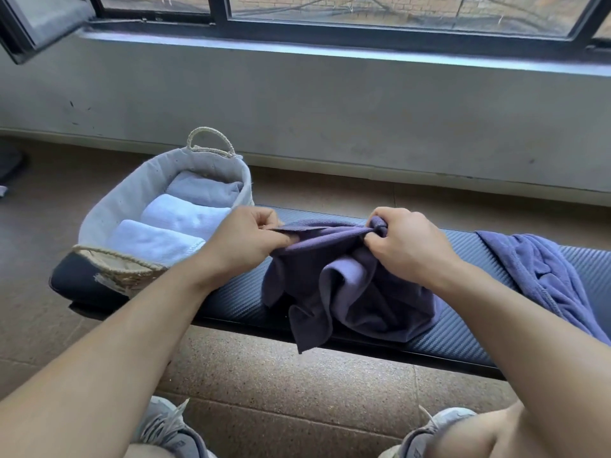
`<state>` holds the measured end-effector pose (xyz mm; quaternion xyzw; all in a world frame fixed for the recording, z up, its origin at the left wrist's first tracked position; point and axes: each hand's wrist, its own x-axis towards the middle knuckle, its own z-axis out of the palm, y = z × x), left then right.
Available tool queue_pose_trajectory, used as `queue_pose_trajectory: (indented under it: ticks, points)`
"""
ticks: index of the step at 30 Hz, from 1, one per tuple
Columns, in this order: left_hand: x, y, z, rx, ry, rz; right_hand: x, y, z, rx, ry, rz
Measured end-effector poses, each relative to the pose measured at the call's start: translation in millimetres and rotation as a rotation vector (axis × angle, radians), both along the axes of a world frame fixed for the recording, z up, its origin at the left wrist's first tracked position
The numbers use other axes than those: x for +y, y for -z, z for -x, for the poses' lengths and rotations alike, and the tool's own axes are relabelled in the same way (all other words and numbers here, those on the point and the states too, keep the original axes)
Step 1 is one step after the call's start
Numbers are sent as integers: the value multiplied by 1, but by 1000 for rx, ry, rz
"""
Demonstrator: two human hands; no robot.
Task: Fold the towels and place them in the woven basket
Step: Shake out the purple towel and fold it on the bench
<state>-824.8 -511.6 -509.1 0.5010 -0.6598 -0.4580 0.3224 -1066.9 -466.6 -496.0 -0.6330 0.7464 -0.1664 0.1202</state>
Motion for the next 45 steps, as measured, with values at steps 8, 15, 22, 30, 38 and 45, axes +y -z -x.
queue_pose_trajectory:
  ticks: [8, 15, 22, 30, 38, 45]
  points:
    - [-5, 4, 8, -243, -303, 72, 1, 3, 3, -87, -2, -49]
    - [10, 6, 25, 217, -246, -318, -5, 9, -2, -622, 82, 111]
    - [29, 15, 38, 257, -21, -294, 12, 1, -30, -1060, -132, -195]
    - [28, 32, 45, 264, -109, -230, 4, 14, -22, -918, -103, -113]
    - [13, 26, 33, 244, -332, -180, -5, 4, 0, -547, 161, 307]
    - [7, 16, 20, 618, -501, -638, -19, 12, 32, -442, 249, 89]
